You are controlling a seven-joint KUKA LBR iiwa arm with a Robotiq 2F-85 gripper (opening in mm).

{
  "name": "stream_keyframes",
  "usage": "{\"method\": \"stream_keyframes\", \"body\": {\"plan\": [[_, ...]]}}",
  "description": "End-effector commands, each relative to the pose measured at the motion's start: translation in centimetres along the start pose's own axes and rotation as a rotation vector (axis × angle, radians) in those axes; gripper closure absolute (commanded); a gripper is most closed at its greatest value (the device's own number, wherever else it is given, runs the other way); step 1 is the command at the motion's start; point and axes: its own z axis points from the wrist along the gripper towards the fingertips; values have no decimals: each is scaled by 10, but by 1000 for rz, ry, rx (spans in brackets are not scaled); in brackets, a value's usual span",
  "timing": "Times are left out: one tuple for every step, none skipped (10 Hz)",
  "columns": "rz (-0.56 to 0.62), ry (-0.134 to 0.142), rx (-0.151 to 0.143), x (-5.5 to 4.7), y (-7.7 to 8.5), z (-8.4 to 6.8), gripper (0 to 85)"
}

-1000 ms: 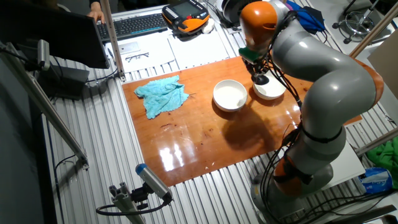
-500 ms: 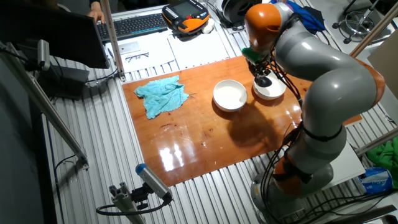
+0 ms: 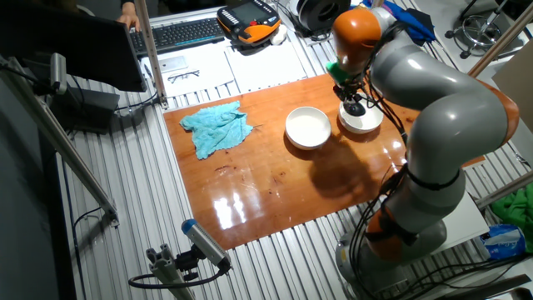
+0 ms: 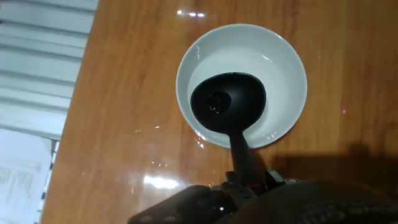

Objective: Scoop water with a large spoon from one bowl to another

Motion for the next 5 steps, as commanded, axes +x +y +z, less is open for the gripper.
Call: {"method": "stream_keyframes", "body": {"plan": [[231,24,49,0,3,3,850],[275,55,56,-1,5,5,850],[309,64,57,-3,7,7,850],[329,55,57,-5,10,10,850],[336,49,50,-7,10,13,850]]}}
